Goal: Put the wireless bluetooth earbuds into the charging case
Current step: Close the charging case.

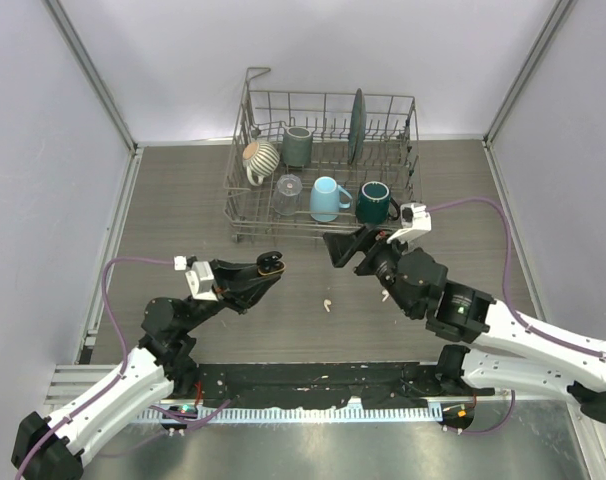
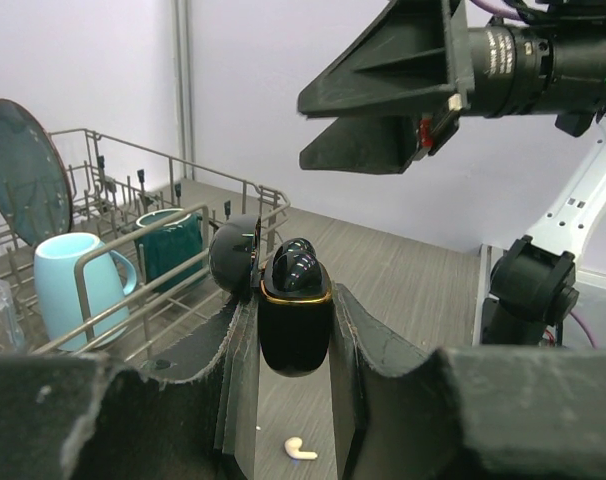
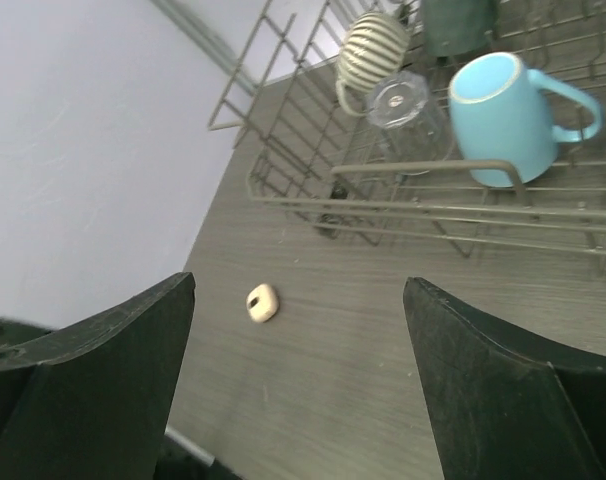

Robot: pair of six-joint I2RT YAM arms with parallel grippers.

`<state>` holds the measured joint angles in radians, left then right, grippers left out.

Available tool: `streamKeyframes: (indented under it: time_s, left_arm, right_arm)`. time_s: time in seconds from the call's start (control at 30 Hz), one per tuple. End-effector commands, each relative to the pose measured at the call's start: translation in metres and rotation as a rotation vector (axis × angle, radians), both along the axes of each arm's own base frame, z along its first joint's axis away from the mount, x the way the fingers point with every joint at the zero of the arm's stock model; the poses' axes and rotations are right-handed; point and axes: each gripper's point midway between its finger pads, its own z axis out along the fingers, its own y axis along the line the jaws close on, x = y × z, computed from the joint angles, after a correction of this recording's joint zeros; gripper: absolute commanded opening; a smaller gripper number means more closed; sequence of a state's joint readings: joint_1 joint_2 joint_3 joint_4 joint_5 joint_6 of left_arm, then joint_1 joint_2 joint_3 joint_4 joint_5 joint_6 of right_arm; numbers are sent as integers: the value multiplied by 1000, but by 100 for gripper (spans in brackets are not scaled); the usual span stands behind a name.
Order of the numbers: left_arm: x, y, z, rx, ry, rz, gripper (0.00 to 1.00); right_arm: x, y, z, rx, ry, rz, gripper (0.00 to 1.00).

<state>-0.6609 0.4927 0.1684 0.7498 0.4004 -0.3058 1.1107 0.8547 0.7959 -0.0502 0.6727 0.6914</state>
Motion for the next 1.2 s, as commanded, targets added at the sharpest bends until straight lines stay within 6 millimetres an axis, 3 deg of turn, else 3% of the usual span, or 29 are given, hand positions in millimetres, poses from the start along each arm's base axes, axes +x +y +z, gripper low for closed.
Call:
streamKeyframes:
  time_s: [0.0, 0.13, 0.2, 0.23, 0.3, 0.33, 0.4, 0.53, 0.77, 1.17]
  left_arm:
    - [-9, 0, 26, -45, -38, -35, 0]
    - [-13, -2, 27, -46, -28, -62, 0]
    - [-16, -3, 27, -45, -25, -80, 0]
    - [-20, -5, 27, -42, -27, -106, 0]
    - [-26, -6, 29, -42, -36, -136, 0]
    - [-28, -7, 30, -44, -30, -151, 0]
    - [-34, -9, 29, -35, -30, -185, 0]
    - [-41, -12, 24, -11, -11, -234, 0]
    - [-49, -18, 19, 17, 28, -302, 0]
    - [-50, -26, 11, 44, 54, -332, 0]
  right_arm:
    - [-22, 0, 53, 191, -42, 118, 93]
    - [-29, -18, 74, 247, -125, 121, 93]
    - [-31, -15, 67, 174, -114, 148, 93]
    - [-34, -11, 72, 156, -120, 174, 93]
    - [-35, 4, 55, 51, -83, 232, 93]
    - [-33, 5, 58, 43, -66, 223, 94]
    - [-25, 11, 27, -55, 29, 191, 93]
    - [-22, 28, 3, -118, 119, 229, 94]
    - [-33, 63, -13, -63, 175, 365, 93]
    - [-42, 88, -38, -82, 235, 469, 93]
